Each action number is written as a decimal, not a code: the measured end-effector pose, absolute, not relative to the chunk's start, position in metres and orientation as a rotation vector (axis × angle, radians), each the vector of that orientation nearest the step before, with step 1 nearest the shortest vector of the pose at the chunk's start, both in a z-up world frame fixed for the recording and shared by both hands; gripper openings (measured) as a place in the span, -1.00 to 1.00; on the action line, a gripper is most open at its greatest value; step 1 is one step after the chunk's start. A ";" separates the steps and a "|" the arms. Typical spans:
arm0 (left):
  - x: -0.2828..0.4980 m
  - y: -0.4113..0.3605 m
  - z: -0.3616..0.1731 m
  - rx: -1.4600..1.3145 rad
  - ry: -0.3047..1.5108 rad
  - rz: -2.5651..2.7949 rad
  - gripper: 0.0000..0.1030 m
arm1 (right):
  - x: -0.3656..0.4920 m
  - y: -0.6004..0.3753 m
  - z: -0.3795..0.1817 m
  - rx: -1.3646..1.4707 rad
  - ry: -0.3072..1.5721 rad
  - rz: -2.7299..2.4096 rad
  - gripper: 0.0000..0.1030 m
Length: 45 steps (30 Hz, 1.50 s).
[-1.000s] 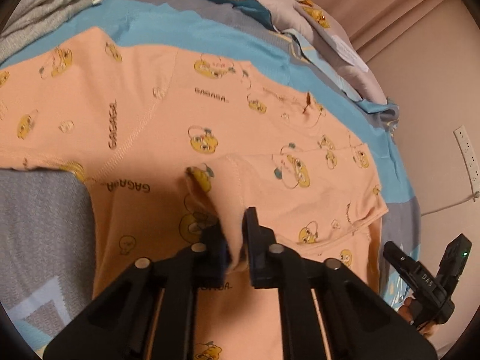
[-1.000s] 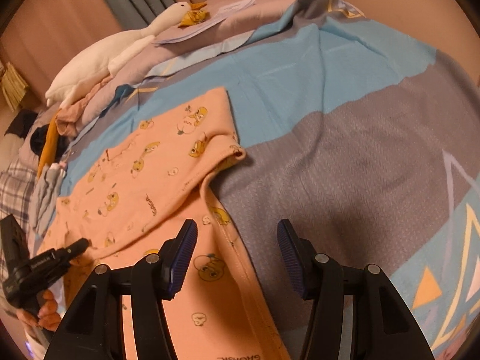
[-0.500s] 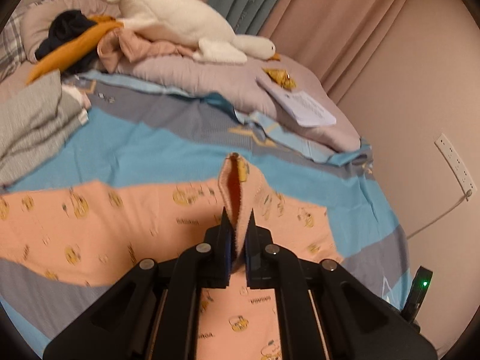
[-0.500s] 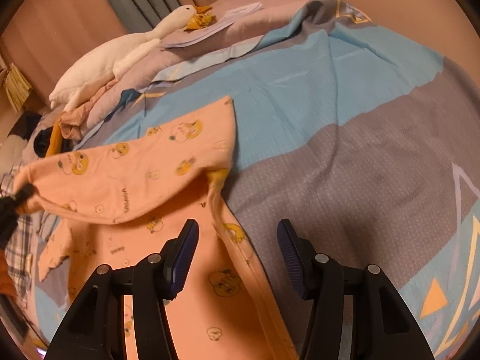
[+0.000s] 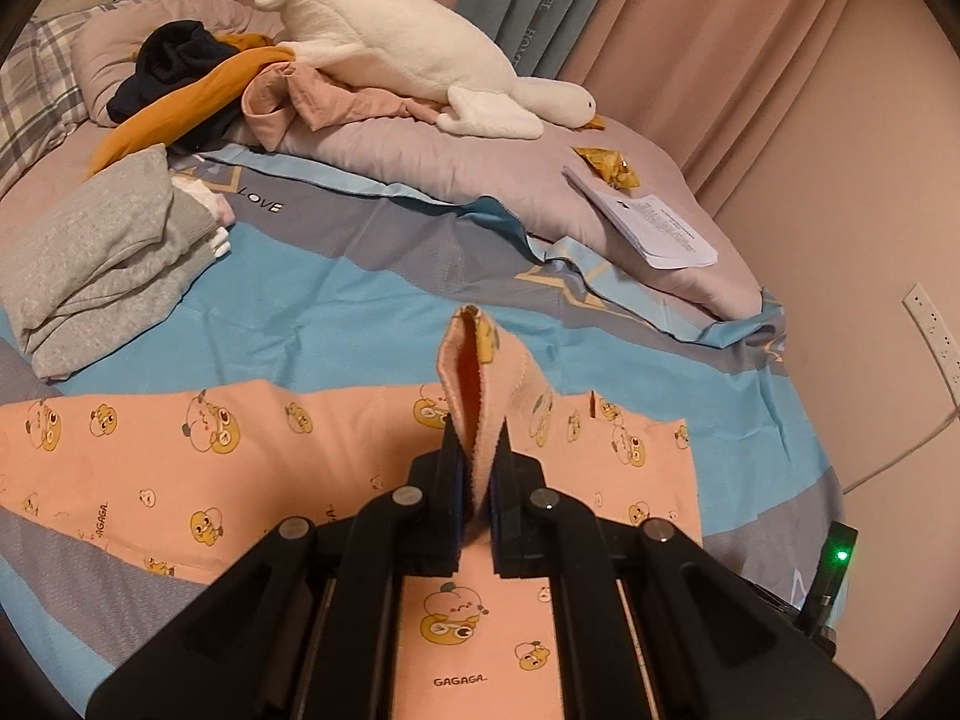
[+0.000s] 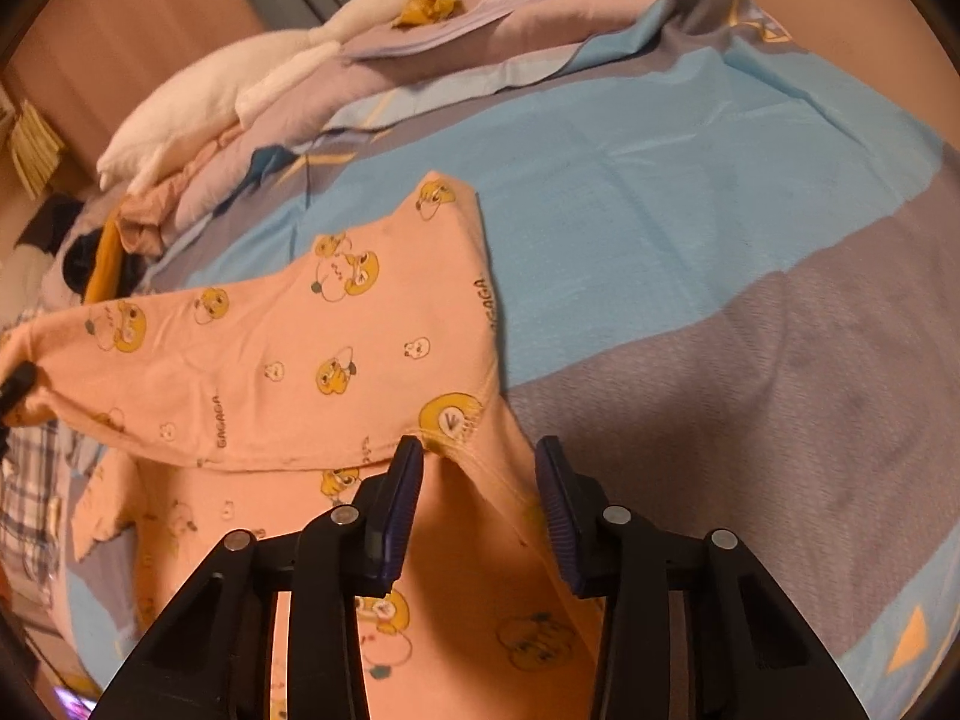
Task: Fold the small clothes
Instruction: 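Fold the pinched side edge inward over the body with the left gripper, then open the left gripper and lift it off the folded side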
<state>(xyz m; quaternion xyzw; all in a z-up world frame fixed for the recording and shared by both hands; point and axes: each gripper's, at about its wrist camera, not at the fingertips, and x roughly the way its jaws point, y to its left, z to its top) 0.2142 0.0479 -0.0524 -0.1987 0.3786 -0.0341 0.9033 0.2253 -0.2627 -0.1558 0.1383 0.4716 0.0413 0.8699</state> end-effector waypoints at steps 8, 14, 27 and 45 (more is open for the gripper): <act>0.212 0.062 -0.063 -0.417 0.801 -0.033 -0.89 | 0.229 -0.256 -0.157 0.253 1.000 0.082 -0.20; 0.213 0.073 -0.082 -0.421 0.841 0.005 -0.89 | 0.232 -0.253 -0.160 0.236 1.011 0.069 -0.20; 0.220 0.093 -0.119 -0.430 0.925 0.074 -0.89 | 0.238 -0.248 -0.163 0.202 1.021 0.047 -0.20; 0.229 0.106 -0.165 -0.399 1.041 0.111 -0.74 | 0.241 -0.246 -0.165 0.182 1.028 0.037 -0.20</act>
